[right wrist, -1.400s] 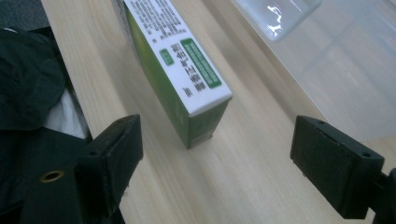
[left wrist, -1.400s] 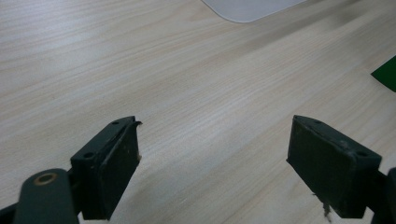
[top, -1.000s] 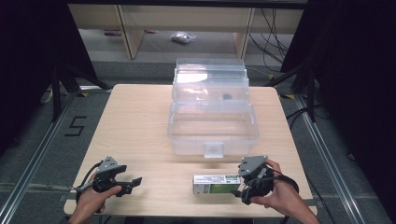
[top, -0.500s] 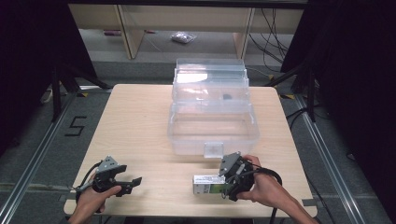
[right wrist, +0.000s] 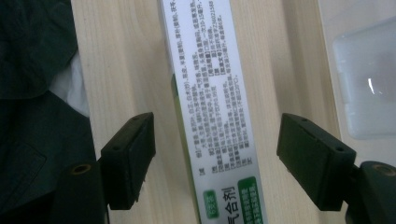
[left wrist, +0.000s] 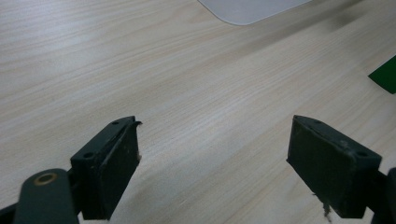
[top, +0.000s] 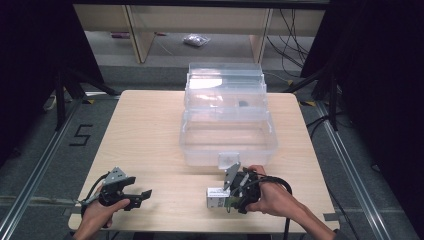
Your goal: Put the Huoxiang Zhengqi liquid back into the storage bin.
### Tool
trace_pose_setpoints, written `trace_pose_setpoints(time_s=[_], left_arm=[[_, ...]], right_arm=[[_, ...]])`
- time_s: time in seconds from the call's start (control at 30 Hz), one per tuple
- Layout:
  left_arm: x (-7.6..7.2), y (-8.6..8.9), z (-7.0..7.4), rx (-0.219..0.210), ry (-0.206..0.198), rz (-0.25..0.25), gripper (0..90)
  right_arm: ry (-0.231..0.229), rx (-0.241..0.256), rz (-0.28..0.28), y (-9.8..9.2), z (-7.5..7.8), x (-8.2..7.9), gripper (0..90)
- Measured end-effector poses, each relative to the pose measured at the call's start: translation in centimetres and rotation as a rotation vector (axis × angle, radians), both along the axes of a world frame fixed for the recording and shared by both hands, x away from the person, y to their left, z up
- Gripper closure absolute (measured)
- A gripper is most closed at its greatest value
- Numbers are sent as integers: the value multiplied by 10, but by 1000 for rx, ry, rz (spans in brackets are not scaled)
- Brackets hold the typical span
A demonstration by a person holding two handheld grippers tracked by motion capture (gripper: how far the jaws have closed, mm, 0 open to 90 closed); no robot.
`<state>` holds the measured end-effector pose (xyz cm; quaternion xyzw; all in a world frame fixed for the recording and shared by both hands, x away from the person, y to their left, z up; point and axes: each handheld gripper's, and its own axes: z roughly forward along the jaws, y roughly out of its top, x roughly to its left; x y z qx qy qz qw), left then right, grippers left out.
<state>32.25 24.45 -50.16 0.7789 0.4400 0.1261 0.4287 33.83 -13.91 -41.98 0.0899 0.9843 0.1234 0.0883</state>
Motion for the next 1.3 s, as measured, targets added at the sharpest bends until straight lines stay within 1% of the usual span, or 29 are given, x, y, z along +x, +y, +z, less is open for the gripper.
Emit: trace_pose_setpoints(time_s=[0.03,0.1,0.13,0.17,0.2,0.23,0.3,0.33,0.37,0.43,0.47,0.5,0.63,0.67,0.7,0.73,0.77,0.8,0.87,0.9,0.93,0.97,1.0,1.1,1.13,1.17,1.2,1.23,1.3], left_arm=[[0,0,0,3,4,0,159],[0,0,0,2,0,1,159],[0,0,0,3,-1,0,159],[0,1,0,10,-5,-5,160],[0,1,0,9,-5,-5,159],[0,1,1,13,1,-4,159],[0,0,0,-2,-7,1,160],[0,0,0,2,-5,-1,159],[0,0,0,5,4,-2,159],[0,0,0,3,1,0,160],[0,1,0,5,-4,-2,160],[0,0,0,1,-1,2,160],[0,0,0,3,1,1,160],[0,0,0,4,1,0,159],[0,0,0,5,1,0,160],[0,1,0,9,-1,-5,159],[0,1,0,11,0,-4,160],[0,0,0,3,0,0,159],[0,0,0,4,3,-1,159],[0,0,0,4,3,-1,160],[0,0,0,4,1,0,159],[0,0,1,5,1,0,160],[0,1,1,15,1,-5,160],[0,1,1,13,3,-4,159],[0,1,1,13,2,-5,159],[0,1,1,11,2,-4,160],[0,1,1,13,-1,-3,159],[0,0,0,10,-7,4,159],[0,1,1,12,-7,3,159]], right_arm=[[14,20,16,2,-1,1,292],[18,-19,0,4,-1,2,298],[13,-15,38,5,-2,4,300],[19,-23,31,6,-3,5,306],[42,-33,7,7,-4,5,319],[44,-35,5,7,-5,6,322],[43,-42,46,9,-7,10,336],[57,-48,22,9,-8,9,343],[71,-47,25,10,-9,9,343],[89,-52,41,11,-10,10,356],[81,-57,70,12,-11,12,363],[100,-66,42,13,-11,11,368],[114,-72,51,15,-13,14,398],[105,-78,65,15,-13,15,410],[117,-88,49,16,-13,14,416],[110,-90,87,16,-14,16,419],[116,-89,55,16,-14,14,424],[115,-98,77,17,-15,15,428],[113,-92,85,18,-16,16,435],[126,-113,45,20,-15,13,438],[128,-109,75,21,-17,15,447],[120,-117,76,21,-17,15,457],[117,-120,127,21,-18,19,462],[141,-135,70,24,-17,16,485],[136,-134,80,24,-18,16,498],[133,-125,116,24,-20,18,504],[133,-133,106,25,-20,18,515],[127,-138,148,26,-21,20,531],[125,-146,127,26,-21,18,577]])
